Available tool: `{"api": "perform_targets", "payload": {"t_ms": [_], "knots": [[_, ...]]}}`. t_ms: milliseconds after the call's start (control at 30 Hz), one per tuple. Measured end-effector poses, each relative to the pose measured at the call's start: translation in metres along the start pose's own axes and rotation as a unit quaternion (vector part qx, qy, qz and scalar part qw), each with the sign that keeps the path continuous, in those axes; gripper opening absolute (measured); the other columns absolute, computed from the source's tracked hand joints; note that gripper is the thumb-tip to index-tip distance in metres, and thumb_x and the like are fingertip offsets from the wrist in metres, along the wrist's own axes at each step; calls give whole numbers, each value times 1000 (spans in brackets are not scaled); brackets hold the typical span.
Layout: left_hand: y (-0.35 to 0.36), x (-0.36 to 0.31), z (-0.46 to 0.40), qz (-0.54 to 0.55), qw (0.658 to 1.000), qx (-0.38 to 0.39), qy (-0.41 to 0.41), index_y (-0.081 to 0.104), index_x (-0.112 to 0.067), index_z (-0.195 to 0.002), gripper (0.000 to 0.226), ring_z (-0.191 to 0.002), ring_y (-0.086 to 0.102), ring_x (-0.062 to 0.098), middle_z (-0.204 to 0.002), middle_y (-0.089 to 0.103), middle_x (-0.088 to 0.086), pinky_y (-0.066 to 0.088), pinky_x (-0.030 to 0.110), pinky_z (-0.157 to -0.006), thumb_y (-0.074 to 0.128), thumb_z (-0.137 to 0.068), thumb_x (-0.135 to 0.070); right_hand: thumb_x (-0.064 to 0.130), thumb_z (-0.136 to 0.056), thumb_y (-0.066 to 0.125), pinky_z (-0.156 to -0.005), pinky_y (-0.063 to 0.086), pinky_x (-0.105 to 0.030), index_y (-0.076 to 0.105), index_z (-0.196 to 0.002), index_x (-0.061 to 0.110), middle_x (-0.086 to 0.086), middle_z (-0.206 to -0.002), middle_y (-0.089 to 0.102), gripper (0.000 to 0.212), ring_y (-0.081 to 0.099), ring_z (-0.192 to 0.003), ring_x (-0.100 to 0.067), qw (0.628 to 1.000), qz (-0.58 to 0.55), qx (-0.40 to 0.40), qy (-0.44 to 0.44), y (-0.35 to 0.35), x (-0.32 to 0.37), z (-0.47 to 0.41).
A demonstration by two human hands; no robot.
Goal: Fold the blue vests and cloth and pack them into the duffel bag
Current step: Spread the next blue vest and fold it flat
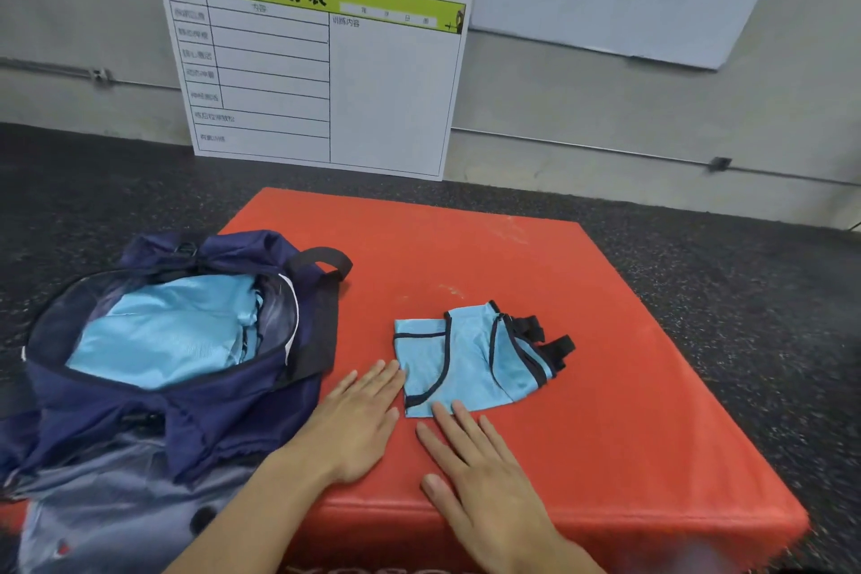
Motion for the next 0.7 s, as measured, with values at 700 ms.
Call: {"api": "perform_targets", "payload": {"t_ms": [700], "knots": [[-16,-28,20,81,992,-42,89,53,-52,-137,66,-152,-17,3,-165,-9,-17,-2,28,-124,22,-81,-42,32,-110,38,-121,8,-13,62,-136,34,22,-149,50,36,31,-144,11,895,-441,30,63,-28,-45,20]]}}
Point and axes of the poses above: each hand's wrist, its own z-axis away from the middle knuckle, its own y-axis out of the palm, x = y × z, the point moved 5 cm from there along -z, towards the middle knuckle
